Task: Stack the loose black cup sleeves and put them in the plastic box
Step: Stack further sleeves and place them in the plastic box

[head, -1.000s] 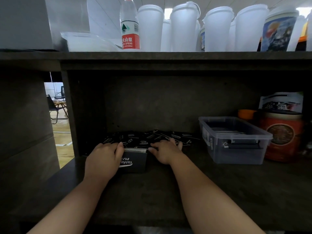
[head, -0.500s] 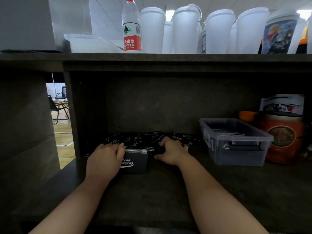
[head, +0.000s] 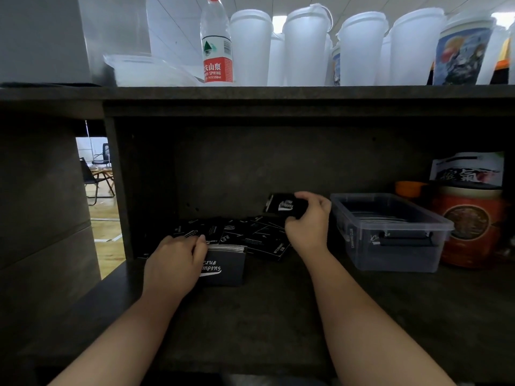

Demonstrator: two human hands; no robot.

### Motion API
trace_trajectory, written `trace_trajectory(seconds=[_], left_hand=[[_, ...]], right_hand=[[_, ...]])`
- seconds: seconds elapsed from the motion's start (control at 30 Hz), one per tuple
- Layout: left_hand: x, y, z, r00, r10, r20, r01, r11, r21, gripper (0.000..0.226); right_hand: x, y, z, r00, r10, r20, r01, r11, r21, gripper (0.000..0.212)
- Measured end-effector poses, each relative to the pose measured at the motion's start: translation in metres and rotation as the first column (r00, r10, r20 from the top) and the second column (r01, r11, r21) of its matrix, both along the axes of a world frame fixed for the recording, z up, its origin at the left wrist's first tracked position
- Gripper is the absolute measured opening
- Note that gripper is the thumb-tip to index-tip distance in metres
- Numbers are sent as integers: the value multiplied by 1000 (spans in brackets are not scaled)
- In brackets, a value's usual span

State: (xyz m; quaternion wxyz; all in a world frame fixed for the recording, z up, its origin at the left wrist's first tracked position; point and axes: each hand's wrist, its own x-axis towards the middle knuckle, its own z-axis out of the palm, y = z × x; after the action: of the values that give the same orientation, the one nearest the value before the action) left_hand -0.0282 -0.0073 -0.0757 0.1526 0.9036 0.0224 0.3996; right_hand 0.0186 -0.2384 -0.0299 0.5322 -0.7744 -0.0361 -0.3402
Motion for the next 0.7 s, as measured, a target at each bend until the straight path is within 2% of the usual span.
trace_trajectory(seconds=[0.1, 0.17, 0.23, 0.27, 0.33, 0.43, 0.5, 0.53, 0.6, 0.67, 0.7], left_hand=[[1, 1, -1, 1000, 1, 7, -1, 1000, -3, 36], [2, 1, -2, 1000, -1, 8, 1, 1000, -14, 29], [2, 0, -1, 1000, -11, -9, 10, 996, -92, 30], [3, 0, -1, 1000, -29, -9, 28, 990, -138, 36], [4, 1, -1, 998, -57, 19, 59, 985, -164, 45], [7, 4, -4, 998, -61, -10, 61, 998, -11, 45], [9, 7, -6, 997, -62, -40, 64, 996, 56, 59], [11, 9, -7, 997, -70, -22, 71, 996, 57, 59], [10, 9, -6, 997, -74, -3, 74, 996, 46, 54], [9, 8, -5, 997, -72, 19, 71, 996, 53, 48], [7, 7, -5, 998, -66, 24, 65, 996, 54, 44]], right_hand=[[-3, 6, 0, 997, 16, 74, -15, 1000, -10, 48], [-2, 11, -1, 994, 104, 24, -103, 994, -28, 44], [1, 17, -3, 964, 256, -76, -260, 965, -38, 39], [2, 21, -6, 923, 358, -141, -364, 931, -16, 35], [-1, 30, -10, 784, 527, -328, -549, 835, 31, 25], [-9, 37, -12, 520, 666, -536, -696, 694, 187, 26], [-10, 39, -10, 469, 691, -550, -706, 667, 238, 26], [-9, 39, -9, 506, 682, -528, -687, 689, 232, 27], [-3, 36, -10, 684, 582, -439, -588, 797, 141, 29], [9, 27, -15, 891, 320, -322, -361, 929, -76, 22], [14, 21, -18, 936, 197, -291, -261, 945, -197, 17]])
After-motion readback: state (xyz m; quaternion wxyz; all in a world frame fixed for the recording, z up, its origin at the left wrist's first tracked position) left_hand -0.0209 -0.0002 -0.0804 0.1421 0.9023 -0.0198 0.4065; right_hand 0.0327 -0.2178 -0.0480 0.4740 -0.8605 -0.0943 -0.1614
